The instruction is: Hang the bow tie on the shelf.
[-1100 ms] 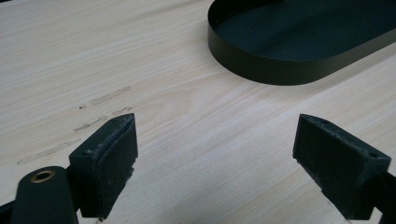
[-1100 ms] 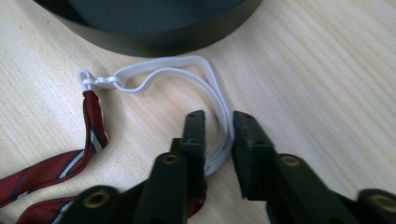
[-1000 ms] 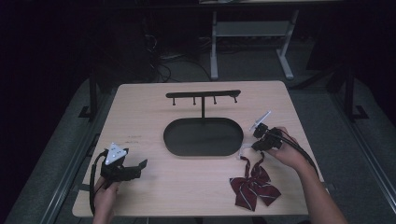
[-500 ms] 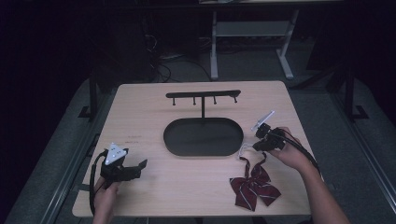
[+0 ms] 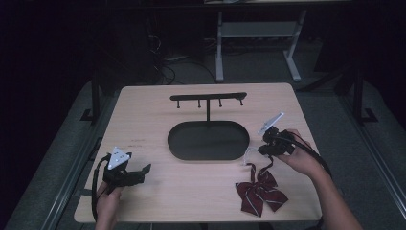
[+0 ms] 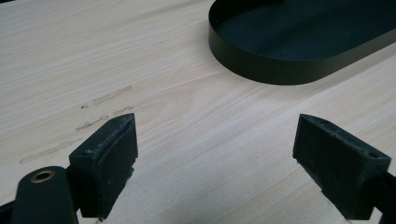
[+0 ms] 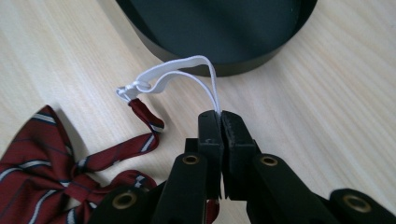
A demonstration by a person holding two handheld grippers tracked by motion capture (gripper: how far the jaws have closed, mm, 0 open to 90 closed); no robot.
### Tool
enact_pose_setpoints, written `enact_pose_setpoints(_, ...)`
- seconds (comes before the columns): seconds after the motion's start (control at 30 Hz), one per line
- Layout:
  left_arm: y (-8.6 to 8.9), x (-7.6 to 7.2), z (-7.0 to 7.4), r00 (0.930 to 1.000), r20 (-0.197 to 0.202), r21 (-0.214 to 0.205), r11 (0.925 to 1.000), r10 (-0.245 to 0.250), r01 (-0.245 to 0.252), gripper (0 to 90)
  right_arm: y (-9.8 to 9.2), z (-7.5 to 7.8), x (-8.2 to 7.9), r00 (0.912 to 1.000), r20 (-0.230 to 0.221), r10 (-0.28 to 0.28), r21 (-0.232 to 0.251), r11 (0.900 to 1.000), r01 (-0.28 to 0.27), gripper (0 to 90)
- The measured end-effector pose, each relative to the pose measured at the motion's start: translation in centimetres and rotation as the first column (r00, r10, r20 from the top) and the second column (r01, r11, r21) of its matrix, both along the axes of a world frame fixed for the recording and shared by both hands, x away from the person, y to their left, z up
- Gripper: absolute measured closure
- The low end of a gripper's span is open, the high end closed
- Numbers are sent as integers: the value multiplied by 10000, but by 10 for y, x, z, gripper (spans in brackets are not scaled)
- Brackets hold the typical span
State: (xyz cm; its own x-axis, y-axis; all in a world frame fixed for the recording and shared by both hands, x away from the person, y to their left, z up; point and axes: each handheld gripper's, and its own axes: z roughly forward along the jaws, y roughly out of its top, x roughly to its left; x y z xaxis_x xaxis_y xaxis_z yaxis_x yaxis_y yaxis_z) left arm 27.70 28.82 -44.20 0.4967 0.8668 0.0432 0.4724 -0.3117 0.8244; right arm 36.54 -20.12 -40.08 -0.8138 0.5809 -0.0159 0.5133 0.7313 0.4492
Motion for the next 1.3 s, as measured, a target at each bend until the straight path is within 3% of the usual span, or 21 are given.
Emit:
enact_pose_setpoints(0.4, -1, 0, 0, 10000, 6, 32, 10000, -22, 22, 136, 5, 20, -12, 9987, 353, 375, 621, 9973, -397, 871)
enact_pose_setpoints(1.3, 0, -1, 0, 10000, 43, -12, 10000, 37, -37, 136, 24, 56, -29, 9868, 1218, 1063, 850, 9895, -1170, 874)
